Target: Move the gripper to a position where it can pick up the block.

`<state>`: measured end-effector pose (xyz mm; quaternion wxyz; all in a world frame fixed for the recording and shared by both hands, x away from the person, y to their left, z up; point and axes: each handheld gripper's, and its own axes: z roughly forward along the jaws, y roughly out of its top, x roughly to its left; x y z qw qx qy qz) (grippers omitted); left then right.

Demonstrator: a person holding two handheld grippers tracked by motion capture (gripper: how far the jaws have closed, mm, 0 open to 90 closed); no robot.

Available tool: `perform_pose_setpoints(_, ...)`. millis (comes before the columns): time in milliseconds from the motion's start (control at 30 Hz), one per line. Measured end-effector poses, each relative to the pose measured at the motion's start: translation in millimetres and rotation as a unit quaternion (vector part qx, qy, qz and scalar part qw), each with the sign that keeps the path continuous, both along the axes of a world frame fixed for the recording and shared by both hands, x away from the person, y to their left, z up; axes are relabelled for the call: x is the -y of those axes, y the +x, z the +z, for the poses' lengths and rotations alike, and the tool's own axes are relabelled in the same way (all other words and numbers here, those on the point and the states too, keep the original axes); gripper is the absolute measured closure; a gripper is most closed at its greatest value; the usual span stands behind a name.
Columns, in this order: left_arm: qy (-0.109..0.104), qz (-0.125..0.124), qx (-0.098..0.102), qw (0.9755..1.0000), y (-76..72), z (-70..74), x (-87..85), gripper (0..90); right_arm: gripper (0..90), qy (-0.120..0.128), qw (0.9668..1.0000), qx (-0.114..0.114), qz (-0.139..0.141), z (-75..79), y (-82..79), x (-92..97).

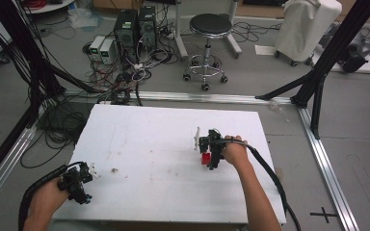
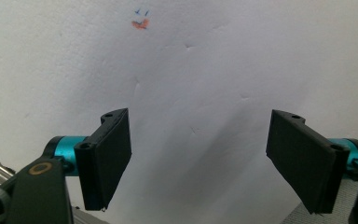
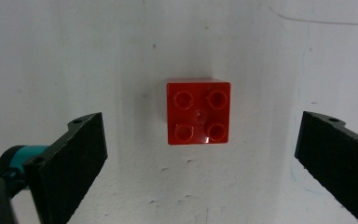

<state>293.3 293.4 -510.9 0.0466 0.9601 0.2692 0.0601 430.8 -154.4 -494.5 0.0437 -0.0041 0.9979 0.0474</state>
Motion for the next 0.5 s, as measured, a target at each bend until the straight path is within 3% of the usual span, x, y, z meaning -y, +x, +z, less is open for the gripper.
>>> perform_pose_setpoints(200, 0.000, -0.001, 0.000, 1.0000, -0.2, -0.5, 0.7, 22.3, 1.3, -0.006, 0.9999, 0.007, 0.010, -7.9, -1.4, -6.6)
perform_pose_setpoints(500, -0.001, -0.001, 0.000, 1.0000, 0.0, -0.7, 0.2, 22.3, 1.3, -0.014, 0.9999, -0.001, 0.001, -19.0, 2.0, -10.7)
